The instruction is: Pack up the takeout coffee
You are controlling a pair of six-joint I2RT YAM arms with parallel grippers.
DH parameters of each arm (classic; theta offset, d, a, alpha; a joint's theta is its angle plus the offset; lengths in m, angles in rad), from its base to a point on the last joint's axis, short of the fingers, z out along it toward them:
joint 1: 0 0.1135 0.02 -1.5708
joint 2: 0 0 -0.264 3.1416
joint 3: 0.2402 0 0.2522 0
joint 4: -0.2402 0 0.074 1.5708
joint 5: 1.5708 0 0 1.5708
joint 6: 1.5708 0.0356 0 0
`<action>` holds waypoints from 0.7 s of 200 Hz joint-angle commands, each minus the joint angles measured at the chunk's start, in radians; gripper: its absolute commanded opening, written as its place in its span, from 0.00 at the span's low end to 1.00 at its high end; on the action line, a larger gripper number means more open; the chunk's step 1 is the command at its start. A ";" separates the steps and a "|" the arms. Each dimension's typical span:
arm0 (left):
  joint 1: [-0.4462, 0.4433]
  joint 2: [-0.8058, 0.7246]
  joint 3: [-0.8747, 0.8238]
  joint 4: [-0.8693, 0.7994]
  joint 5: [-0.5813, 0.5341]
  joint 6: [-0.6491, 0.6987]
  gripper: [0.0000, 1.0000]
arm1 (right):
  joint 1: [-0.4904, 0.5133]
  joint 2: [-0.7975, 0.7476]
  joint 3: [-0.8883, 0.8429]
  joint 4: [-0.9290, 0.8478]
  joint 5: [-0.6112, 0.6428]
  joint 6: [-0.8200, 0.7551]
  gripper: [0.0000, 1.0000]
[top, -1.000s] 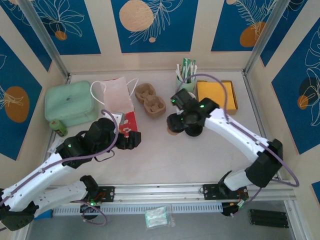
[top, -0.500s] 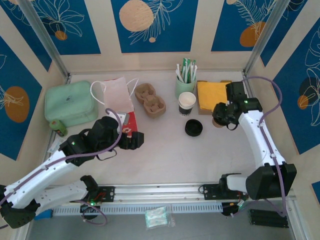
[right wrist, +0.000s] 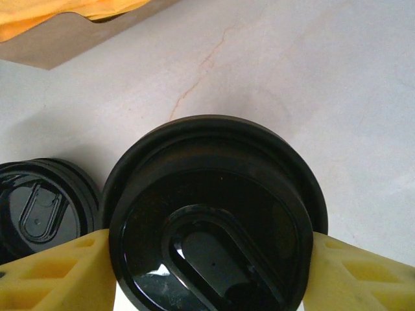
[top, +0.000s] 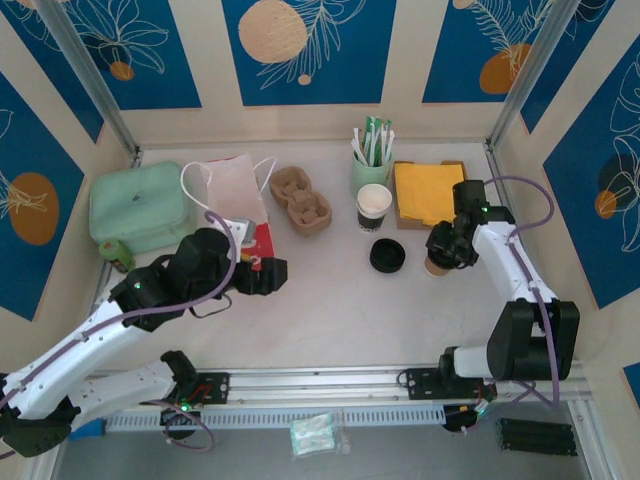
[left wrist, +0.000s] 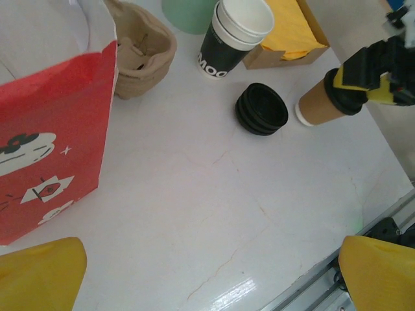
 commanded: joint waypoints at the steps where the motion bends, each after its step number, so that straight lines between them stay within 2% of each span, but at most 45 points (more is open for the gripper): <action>1: 0.011 -0.014 0.052 -0.026 -0.008 0.020 0.99 | -0.001 0.025 -0.019 0.033 -0.030 0.012 0.67; 68: 0.011 0.026 0.113 -0.051 -0.019 0.043 1.00 | 0.018 0.006 -0.009 0.030 -0.041 0.012 0.89; 140: 0.010 0.059 0.162 -0.075 -0.038 0.054 0.99 | 0.022 -0.047 0.064 -0.008 -0.049 -0.004 0.97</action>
